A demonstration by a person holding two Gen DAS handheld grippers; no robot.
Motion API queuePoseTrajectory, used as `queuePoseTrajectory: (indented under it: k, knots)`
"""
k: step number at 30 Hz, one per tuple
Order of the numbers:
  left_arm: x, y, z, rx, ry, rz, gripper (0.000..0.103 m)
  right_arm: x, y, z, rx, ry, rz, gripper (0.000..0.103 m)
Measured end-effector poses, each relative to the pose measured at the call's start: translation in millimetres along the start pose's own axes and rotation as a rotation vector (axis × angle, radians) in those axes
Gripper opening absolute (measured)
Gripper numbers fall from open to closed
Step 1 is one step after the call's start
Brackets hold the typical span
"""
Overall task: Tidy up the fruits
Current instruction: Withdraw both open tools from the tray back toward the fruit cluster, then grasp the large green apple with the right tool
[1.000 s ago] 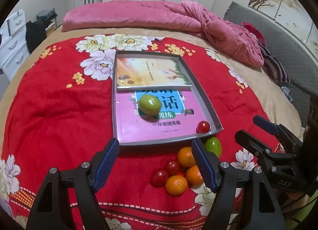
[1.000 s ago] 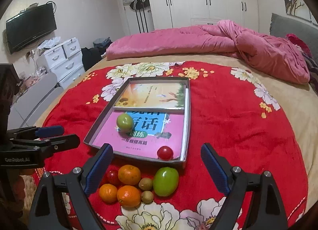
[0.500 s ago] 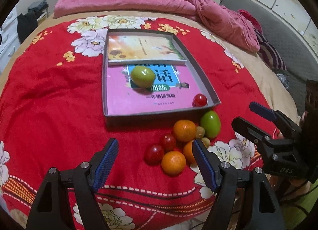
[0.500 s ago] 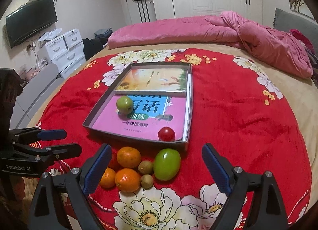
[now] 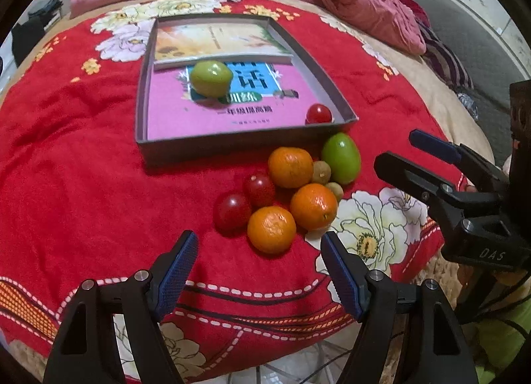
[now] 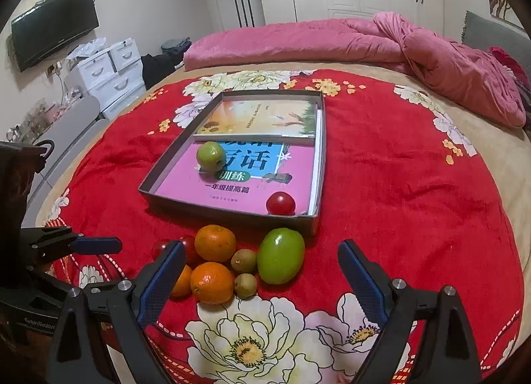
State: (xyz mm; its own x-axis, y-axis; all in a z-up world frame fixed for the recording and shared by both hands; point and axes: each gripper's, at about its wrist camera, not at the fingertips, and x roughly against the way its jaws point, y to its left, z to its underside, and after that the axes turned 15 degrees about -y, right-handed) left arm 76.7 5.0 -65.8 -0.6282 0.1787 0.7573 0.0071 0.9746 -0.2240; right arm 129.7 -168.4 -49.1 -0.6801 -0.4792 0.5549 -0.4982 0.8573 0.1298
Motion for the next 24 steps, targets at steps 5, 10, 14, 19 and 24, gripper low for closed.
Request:
queuePoseTrajectory:
  k: [5,10,14,19,24]
  knots:
    - [-8.0,-1.8,7.0,0.009,0.035,0.021,0.077,-4.6,-4.6,5.5,-0.019,0.027,0.011,0.093]
    - [-14.3,-4.8,12.3,0.021,0.051,0.047,0.078,-8.9,-8.3,11.8,-0.024,0.046,0.025,0.093]
    - [-19.4,-6.5,13.0,0.026,0.052,0.067,0.069,-13.0,-12.5,14.7,-0.033,0.060,0.044,0.093]
    - [-26.4,-3.7,13.8,0.046,0.055,0.073,0.061,-21.6,-21.6,17.9,-0.072,0.080,0.065,0.093]
    - [-30.6,-1.1,10.9,0.064,0.046,0.077,0.056,-34.4,-27.4,21.7,-0.107,0.118,0.048,0.076]
